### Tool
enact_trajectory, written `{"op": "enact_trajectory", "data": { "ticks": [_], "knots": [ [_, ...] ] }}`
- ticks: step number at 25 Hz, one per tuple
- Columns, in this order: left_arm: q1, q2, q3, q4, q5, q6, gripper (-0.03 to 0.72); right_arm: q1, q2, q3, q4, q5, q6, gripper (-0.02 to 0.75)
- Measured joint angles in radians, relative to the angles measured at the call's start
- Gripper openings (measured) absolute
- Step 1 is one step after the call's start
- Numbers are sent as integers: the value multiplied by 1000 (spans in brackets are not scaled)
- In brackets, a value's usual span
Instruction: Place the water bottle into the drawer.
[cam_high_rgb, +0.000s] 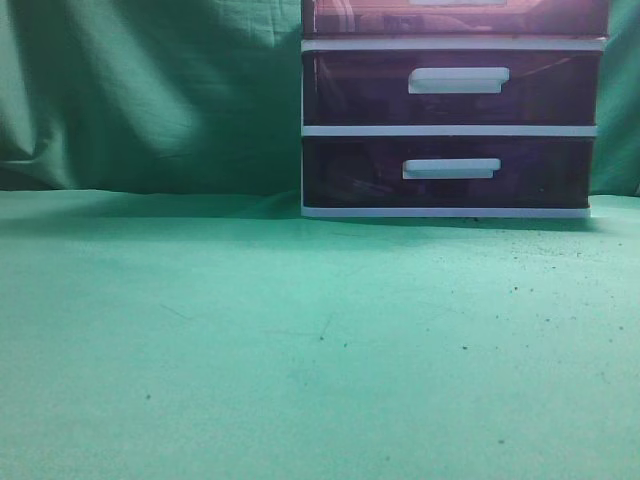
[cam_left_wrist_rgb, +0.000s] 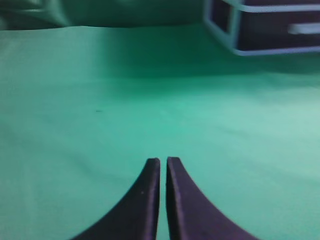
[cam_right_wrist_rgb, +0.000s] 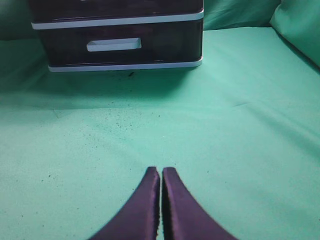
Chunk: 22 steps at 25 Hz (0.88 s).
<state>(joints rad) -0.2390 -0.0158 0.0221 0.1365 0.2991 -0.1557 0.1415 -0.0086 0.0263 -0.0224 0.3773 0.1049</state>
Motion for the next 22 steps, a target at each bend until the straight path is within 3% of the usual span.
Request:
{"op": "enact_trajectory", "data": {
  "ticks": [3,6,22],
  "knots": [
    [112,0,0,0,-20,25,0,0,0,0,0,0,0,0],
    [165,0,0,0,-3,57,0,0,0,0,0,0,0,0],
    [176,0,0,-22,57,67,0,0,0,0,0,0,0,0]
  ]
}}
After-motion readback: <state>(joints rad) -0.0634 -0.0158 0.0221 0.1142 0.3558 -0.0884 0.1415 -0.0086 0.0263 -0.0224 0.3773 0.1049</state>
